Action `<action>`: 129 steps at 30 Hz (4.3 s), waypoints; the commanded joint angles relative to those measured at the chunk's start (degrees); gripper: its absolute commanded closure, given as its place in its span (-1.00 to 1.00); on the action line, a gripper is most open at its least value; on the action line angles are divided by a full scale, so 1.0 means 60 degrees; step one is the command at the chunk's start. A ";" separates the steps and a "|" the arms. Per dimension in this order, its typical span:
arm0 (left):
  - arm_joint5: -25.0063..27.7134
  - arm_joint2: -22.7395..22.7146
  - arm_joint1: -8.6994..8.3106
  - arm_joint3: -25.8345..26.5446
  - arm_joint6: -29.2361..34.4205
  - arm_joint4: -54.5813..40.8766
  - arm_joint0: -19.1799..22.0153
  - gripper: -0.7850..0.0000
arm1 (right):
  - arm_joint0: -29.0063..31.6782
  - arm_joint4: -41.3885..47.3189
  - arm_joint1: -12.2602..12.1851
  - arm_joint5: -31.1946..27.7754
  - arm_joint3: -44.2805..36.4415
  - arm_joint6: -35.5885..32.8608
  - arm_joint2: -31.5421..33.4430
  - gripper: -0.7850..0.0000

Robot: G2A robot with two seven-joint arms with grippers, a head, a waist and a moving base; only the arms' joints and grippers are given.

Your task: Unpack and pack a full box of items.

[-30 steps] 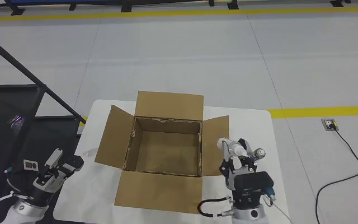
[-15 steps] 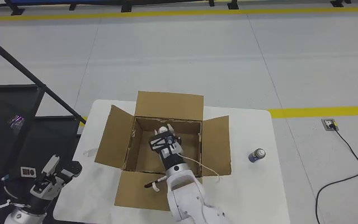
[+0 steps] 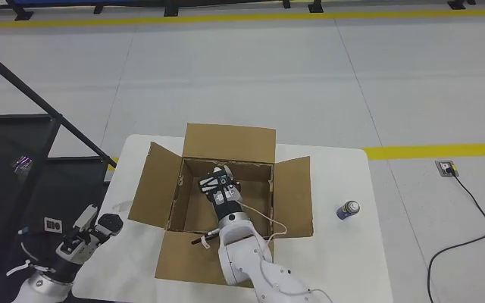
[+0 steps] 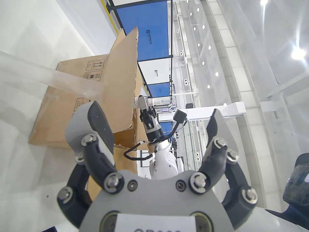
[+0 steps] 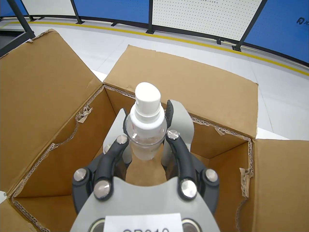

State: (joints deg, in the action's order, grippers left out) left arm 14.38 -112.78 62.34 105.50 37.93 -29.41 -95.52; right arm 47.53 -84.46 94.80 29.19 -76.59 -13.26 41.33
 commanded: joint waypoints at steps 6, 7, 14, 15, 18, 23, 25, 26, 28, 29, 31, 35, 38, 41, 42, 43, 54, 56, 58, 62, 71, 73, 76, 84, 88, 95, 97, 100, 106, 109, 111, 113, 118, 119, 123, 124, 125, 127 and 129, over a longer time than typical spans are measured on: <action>-0.0135 0.0151 0.0000 -0.0015 -0.0007 0.0096 0.0168 -1.00 | 0.0087 0.0347 -0.0005 -0.0472 0.0105 0.0278 0.0199 1.00; -0.0158 0.0166 -0.0003 -0.0007 0.0001 0.0146 0.0187 -1.00 | 0.0019 0.0492 0.0006 -0.0758 0.0360 0.0377 0.0286 1.00; -0.0184 0.0088 -0.0001 0.0089 -0.0092 0.0260 0.0131 -1.00 | -0.1222 0.1392 0.0491 -0.1795 0.2929 0.0958 0.0062 1.00; -0.0180 0.0063 0.0001 0.0094 -0.0114 0.0249 0.0110 -1.00 | -0.1388 0.1536 0.0578 -0.1905 0.3362 0.1087 0.0014 1.00; -0.0197 -0.0003 0.0007 0.0111 -0.0179 0.0217 0.0053 -1.00 | -0.1865 0.2062 0.0857 -0.2121 0.4555 0.1278 -0.0068 1.00; -0.0217 -0.0074 0.0016 0.0170 -0.0276 0.0234 -0.0006 -1.00 | -0.2307 0.2745 0.1215 -0.2622 0.5953 0.1767 -0.0106 1.00; -0.0245 -0.0073 0.0018 0.0202 -0.0296 0.0246 -0.0001 -1.00 | -0.2405 0.2864 0.1316 -0.2766 0.6339 0.1876 -0.0121 0.77; -0.0263 -0.0068 0.0017 0.0222 -0.0308 0.0279 0.0005 -1.00 | -0.2445 0.2890 0.1361 -0.2790 0.6496 0.1915 -0.0131 0.54; -0.0304 -0.0036 0.0019 0.0266 -0.0332 0.0325 0.0026 -1.00 | -0.2480 0.2902 0.1443 -0.2866 0.6742 0.2003 -0.0169 0.17; -0.0311 -0.0019 0.0019 0.0291 -0.0339 0.0352 0.0038 -1.00 | -0.2491 0.2920 0.1476 -0.2887 0.6842 0.2048 -0.0168 0.05; -0.0328 0.0020 0.0021 0.0316 -0.0357 0.0401 0.0059 -1.00 | -0.2492 0.2908 0.1532 -0.2888 0.6992 0.2149 -0.0172 -0.49; -0.0369 0.0083 0.0023 0.0352 -0.0375 0.0486 0.0102 -1.00 | -0.2464 0.2756 0.1603 -0.2955 0.7074 0.2318 -0.0198 -1.00; -0.0364 0.0135 0.0027 0.0395 -0.0375 0.0519 0.0112 -1.00 | -0.2381 0.2611 0.1623 -0.2777 0.6986 0.2710 -0.0152 -1.00; -0.0338 0.0167 0.0033 0.0422 -0.0388 0.0540 0.0102 -1.00 | -0.2307 0.2462 0.1634 -0.2667 0.6858 0.2839 -0.0112 -0.90; -0.0334 0.0171 0.0034 0.0427 -0.0394 0.0544 0.0095 -1.00 | -0.2298 0.2397 0.1635 -0.2674 0.6817 0.2821 -0.0106 -0.91; -0.0327 0.0175 0.0037 0.0434 -0.0399 0.0546 0.0082 -1.00 | -0.2273 0.2341 0.1637 -0.2659 0.6771 0.2809 -0.0099 -0.92; -0.0205 0.0171 0.0071 0.0513 -0.0515 0.0526 -0.0110 -1.00 | -0.2017 0.1535 0.1599 -0.2447 0.5883 0.2754 0.0031 -0.99; -0.0183 0.0169 0.0077 0.0547 -0.0529 0.0525 -0.0136 -1.00 | -0.1969 0.1370 0.1583 -0.2425 0.5649 0.2609 0.0063 -1.00; -0.0178 0.0168 0.0081 0.0568 -0.0525 0.0507 -0.0160 -1.00 | -0.1895 0.1165 0.1570 -0.2382 0.5384 0.2541 0.0072 -1.00; -0.0151 0.0152 0.0089 0.0590 -0.0526 0.0499 -0.0184 -1.00 | -0.1684 0.0720 0.1534 -0.2181 0.4818 0.2553 0.0113 -1.00; -0.0197 0.0141 0.0093 0.0590 -0.0460 0.0476 -0.0141 -1.00 | -0.0980 -0.0383 0.1391 -0.2125 0.3041 0.2076 0.0208 -1.00; -0.0211 0.0148 0.0092 0.0581 -0.0448 0.0486 -0.0114 -1.00 | -0.0761 -0.0662 0.1325 -0.2233 0.2523 0.1859 0.0248 -1.00; -0.0218 0.0176 0.0091 0.0566 -0.0405 0.0487 -0.0054 -1.00 | -0.0205 -0.1328 0.1164 -0.2371 0.1380 0.1507 0.0354 -1.00; -0.0311 0.0303 0.0072 0.0455 -0.0212 0.0579 0.0191 -1.00 | 0.2234 -0.3952 0.0560 -0.2155 -0.2557 0.0531 0.1142 -1.00; -0.0371 0.0390 0.0063 0.0407 -0.0126 0.0628 0.0311 -1.00 | 0.3643 -0.4729 0.0285 -0.2208 -0.4517 0.0186 0.1867 -1.00; -0.0548 0.0622 0.0035 0.0289 0.0068 0.0771 0.0639 -1.00 | 0.5872 -0.4961 -0.0091 -0.2797 -0.7401 -0.0515 0.3620 -1.00; -0.0584 0.0685 0.0028 0.0249 0.0102 0.0807 0.0737 -1.00 | 0.6151 -0.4747 -0.0142 -0.2929 -0.7800 -0.0878 0.4167 -1.00; -0.0640 0.0759 0.0019 0.0203 0.0135 0.0859 0.0843 -1.00 | 0.6343 -0.4173 -0.0202 -0.3266 -0.8141 -0.1216 0.4969 -1.00; -0.0710 0.0777 -0.0001 0.0123 0.0124 0.0881 0.1028 -1.00 | 0.6598 -0.2627 -0.0321 -0.3760 -0.8219 -0.1514 0.6749 -1.00; -0.0746 0.0711 -0.0009 0.0079 0.0067 0.0837 0.1069 -1.00 | 0.6549 -0.2097 -0.0376 -0.4099 -0.7960 -0.2017 0.7377 -1.00; -0.0759 0.0669 -0.0013 0.0062 0.0034 0.0826 0.1076 -1.00 | 0.6398 -0.1844 -0.0410 -0.4396 -0.7725 -0.2532 0.7648 -1.00; -0.0763 0.0615 -0.0017 0.0038 -0.0009 0.0804 0.1072 -1.00 | 0.6093 -0.1656 -0.0452 -0.4642 -0.7295 -0.3288 0.7955 -1.00; -0.0749 0.0559 -0.0020 0.0032 -0.0084 0.0788 0.1034 -1.00 | 0.5174 -0.1529 -0.0535 -0.4675 -0.6178 -0.4517 0.8508 -1.00; -0.0746 0.0552 -0.0020 0.0034 -0.0094 0.0783 0.1023 -1.00 | 0.5046 -0.1481 -0.0543 -0.4645 -0.6014 -0.4642 0.8573 -1.00; -0.0698 0.0476 -0.0016 0.0049 -0.0204 0.0765 0.0932 -1.00 | 0.4360 -0.1301 -0.0603 -0.4473 -0.5064 -0.5280 0.8959 -1.00; -0.0685 0.0443 -0.0013 0.0055 -0.0255 0.0750 0.0888 -1.00 | 0.4155 -0.1125 -0.0624 -0.4543 -0.4773 -0.5478 0.9057 -1.00; -0.0676 0.0425 -0.0012 0.0059 -0.0283 0.0738 0.0866 -1.00 | 0.4060 -0.1077 -0.0638 -0.4582 -0.4634 -0.5557 0.9114 -1.00; -0.0647 0.0375 -0.0005 0.0073 -0.0364 0.0692 0.0797 -1.00 | 0.3794 -0.0777 -0.0673 -0.4723 -0.4208 -0.5795 0.9218 -1.00; -0.0634 0.0359 -0.0001 0.0092 -0.0395 0.0668 0.0758 -1.00 | 0.3637 -0.0590 -0.0700 -0.4853 -0.3953 -0.6000 0.9272 -1.00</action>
State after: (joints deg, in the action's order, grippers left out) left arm 10.54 -110.59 62.32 105.99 35.65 -25.33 -90.86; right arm 69.82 -88.62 90.68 0.43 -101.09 -48.62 96.82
